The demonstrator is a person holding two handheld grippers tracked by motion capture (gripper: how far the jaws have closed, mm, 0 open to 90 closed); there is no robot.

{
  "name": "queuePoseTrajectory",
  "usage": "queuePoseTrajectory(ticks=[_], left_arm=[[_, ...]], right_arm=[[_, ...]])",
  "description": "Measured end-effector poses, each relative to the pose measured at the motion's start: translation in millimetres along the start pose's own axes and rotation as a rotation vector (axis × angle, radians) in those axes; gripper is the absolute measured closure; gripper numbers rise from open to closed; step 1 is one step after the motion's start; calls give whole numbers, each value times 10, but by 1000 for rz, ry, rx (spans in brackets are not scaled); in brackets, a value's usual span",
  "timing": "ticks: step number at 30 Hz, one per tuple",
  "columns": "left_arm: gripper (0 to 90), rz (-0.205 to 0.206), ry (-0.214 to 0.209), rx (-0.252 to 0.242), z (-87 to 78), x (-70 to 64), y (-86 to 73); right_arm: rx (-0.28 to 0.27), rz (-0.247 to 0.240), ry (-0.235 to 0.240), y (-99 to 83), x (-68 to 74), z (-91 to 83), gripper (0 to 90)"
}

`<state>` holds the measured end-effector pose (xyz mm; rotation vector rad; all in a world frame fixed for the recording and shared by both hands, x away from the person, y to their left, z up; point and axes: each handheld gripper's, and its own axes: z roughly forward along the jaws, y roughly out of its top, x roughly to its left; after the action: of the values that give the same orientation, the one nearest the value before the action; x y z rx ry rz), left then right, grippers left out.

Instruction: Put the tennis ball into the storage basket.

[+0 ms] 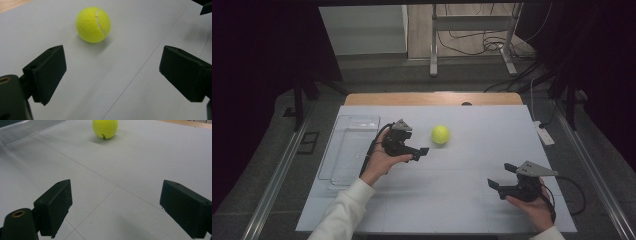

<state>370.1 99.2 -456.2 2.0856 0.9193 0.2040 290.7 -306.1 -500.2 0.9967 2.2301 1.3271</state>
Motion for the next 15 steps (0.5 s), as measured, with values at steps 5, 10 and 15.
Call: queuePoseTrajectory(ticks=[5,10,15], left_arm=[[85,-1,-2,2,27,2,22],[85,-4,-4,3,59,10,39],[85,-5,-4,10,101,12,54]], right_arm=[[-1,0,0,0,0,-2,113],[-1,0,1,0,0,-2,113],[0,0,0,-3,-7,0,113]])
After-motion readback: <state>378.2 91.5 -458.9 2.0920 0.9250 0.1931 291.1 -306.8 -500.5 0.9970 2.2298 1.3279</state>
